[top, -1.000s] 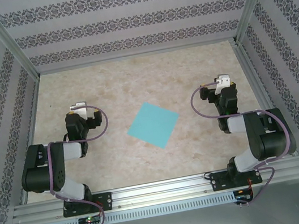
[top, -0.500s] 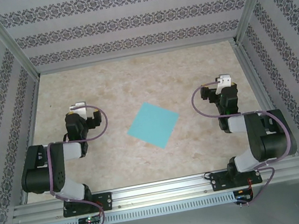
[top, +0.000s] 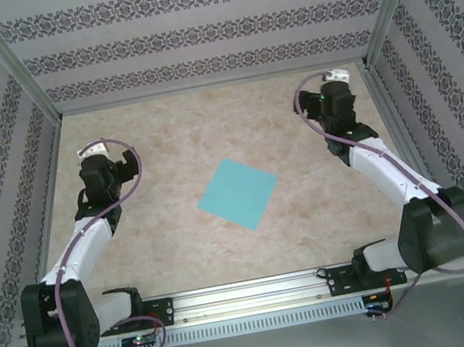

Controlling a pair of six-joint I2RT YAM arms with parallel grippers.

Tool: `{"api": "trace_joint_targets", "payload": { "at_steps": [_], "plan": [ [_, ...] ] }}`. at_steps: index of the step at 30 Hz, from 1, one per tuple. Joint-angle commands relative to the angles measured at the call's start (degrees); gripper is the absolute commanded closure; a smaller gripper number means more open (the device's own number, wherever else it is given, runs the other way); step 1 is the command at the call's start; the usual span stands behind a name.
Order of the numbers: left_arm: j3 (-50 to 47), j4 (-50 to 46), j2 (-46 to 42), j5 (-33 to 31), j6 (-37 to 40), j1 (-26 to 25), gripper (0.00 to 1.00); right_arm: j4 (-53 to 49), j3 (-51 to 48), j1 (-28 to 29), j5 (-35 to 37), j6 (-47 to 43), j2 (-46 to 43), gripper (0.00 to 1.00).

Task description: Fold a paper plane with a square sheet of paper (pick it up from the middle)

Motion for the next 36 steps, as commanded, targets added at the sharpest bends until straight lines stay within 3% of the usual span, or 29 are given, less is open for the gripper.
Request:
{"api": "trace_joint_targets", "payload": {
  "at_steps": [1, 11, 15, 18, 26, 31, 36],
  "plan": [
    [1.77, -10.94, -2.42, 2.00, -4.51, -0.69, 0.00, -15.74, 4.05, 5.52, -2.50, 0.26, 5.02, 0.02],
    [4.06, -16.56, -2.76, 3.21, -5.45, -0.69, 0.00, -26.44, 12.06, 24.46, -1.84, -7.11, 18.60, 0.03],
    [5.67, -18.22, -2.14, 4.22, -5.49, -0.69, 0.00, -27.64, 10.81, 27.65, -9.45, -2.29, 18.60, 0.07],
    [7.07, -20.17, -0.93, 5.44, -4.92, -0.69, 0.00, -27.00, 7.94, 29.28, -16.64, 1.48, 17.50, 0.17],
    [6.95, -20.26, -0.47, 6.73, -4.55, -0.68, 0.00, -25.63, 1.13, 32.04, -25.42, 8.00, 14.98, 0.53],
    [5.94, -19.51, -0.37, 7.18, -5.12, -0.69, 0.00, -25.20, -0.36, 32.91, -26.73, 9.65, 16.08, 0.62],
    [5.19, -19.03, -0.35, 7.47, -5.59, -0.69, 0.00, -24.30, -0.72, 33.65, -27.16, 10.30, 18.15, 0.64]
  ]
}}
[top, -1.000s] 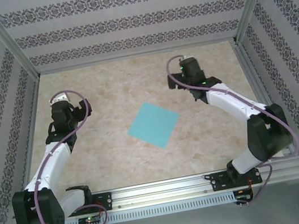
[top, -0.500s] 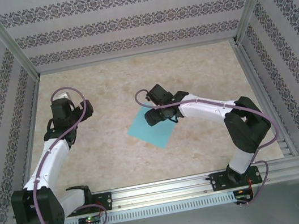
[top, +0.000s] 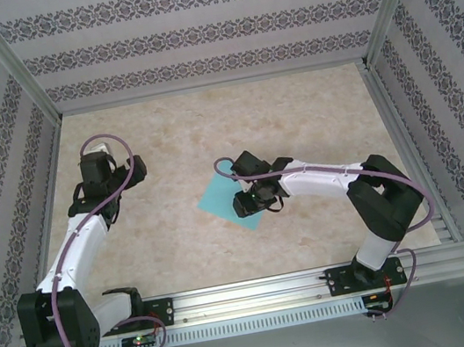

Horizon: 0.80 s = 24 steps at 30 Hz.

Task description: Fold a paper plane with a square sheet of paper (pick it up from the middle)

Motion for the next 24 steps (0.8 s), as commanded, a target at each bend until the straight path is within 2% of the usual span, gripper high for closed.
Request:
{"api": "trace_joint_targets", "payload": {
  "at_steps": [1, 15, 24],
  "plan": [
    [-1.09, -0.13, -0.10, 1.14, -0.93, -0.71, 0.00, 1.76, -0.43, 0.94, -1.66, 1.74, 1.75, 0.65],
    [-2.70, 2.78, 1.18, 4.99, -3.33, -0.71, 0.00, 5.91, -0.17, 1.88, -1.32, 4.87, 6.99, 0.66],
    [-2.94, 2.82, 4.03, 10.00, -6.86, -0.71, 0.00, 4.86, 5.06, 2.07, 2.37, 6.39, 13.01, 0.65]
  ]
}}
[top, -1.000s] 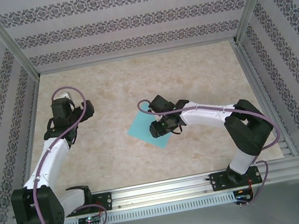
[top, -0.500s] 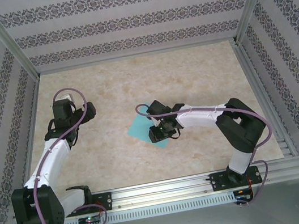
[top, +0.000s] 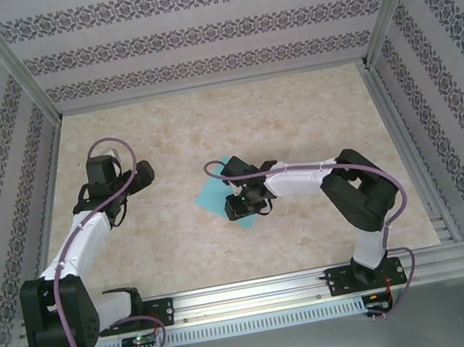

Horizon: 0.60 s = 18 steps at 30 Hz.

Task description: Fold a paper plane with a square sheet of paper (pick it up from the middle)

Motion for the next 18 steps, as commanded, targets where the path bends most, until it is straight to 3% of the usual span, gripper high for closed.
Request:
{"api": "trace_joint_targets", "payload": {
  "at_steps": [1, 12, 18],
  "plan": [
    [-0.68, 2.24, 0.86, 3.33, -3.17, -0.69, 0.00, 0.62, 2.26, 0.59, 4.26, 1.91, 4.31, 0.65],
    [-2.07, 3.44, 3.75, 8.15, -9.34, -1.46, 0.00, 2.14, 19.28, -2.07, 7.08, 7.39, 16.19, 0.67],
    [-2.64, 3.93, 5.04, 8.98, -13.47, -2.81, 0.00, 0.82, 28.65, -5.23, 3.47, 7.20, 20.03, 0.68]
  ]
}}
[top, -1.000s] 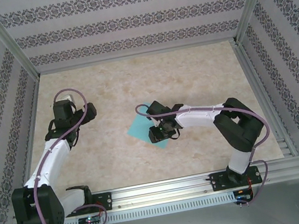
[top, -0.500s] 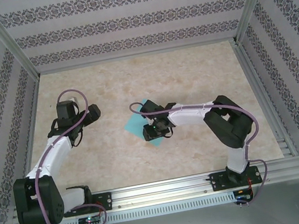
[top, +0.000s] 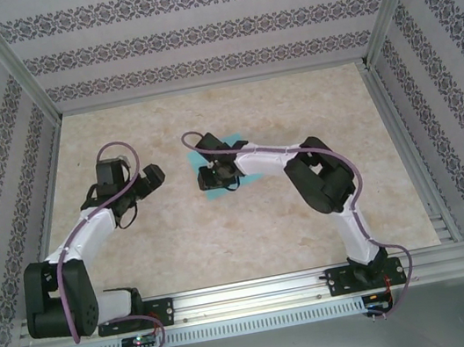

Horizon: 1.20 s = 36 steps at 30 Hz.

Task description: Fold a paper plane with a square sheet of paper (pick it up from the middle)

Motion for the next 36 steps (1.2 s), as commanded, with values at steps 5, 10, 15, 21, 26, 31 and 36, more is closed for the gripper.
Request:
{"api": "trace_joint_targets", "payload": {
  "at_steps": [5, 10, 15, 21, 26, 31, 36],
  "plan": [
    [-1.34, 2.94, 0.87, 2.79, -5.16, -2.90, 0.00, -0.89, 0.99, -5.34, 1.10, -2.04, -3.80, 0.59],
    [-1.37, 2.80, 1.20, 1.37, -5.62, -3.74, 0.00, -8.87, 6.06, -6.71, 10.26, -6.44, -0.83, 0.49],
    [-0.24, 2.41, 1.77, 0.11, -5.27, -3.75, 0.00, -15.25, 10.78, -6.13, 18.92, -8.58, 2.03, 0.26],
    [1.34, 2.23, 4.19, 0.33, -3.94, -3.75, 0.00, -20.35, 16.84, -3.63, 21.54, -12.62, 5.65, 0.05],
    [1.35, 2.59, 5.38, 0.94, -3.91, -3.70, 0.00, -21.39, 19.02, -2.91, 19.99, -12.78, 8.02, 0.02],
    [1.33, 2.59, 5.77, 0.78, -3.59, -3.75, 0.00, -22.39, 19.54, -3.30, 17.25, -12.94, 10.01, 0.02],
    [1.45, 2.71, 6.43, 0.88, -3.99, -3.75, 0.00, -24.87, 18.85, -3.67, 15.86, -12.94, 13.07, 0.03]
  ]
}}
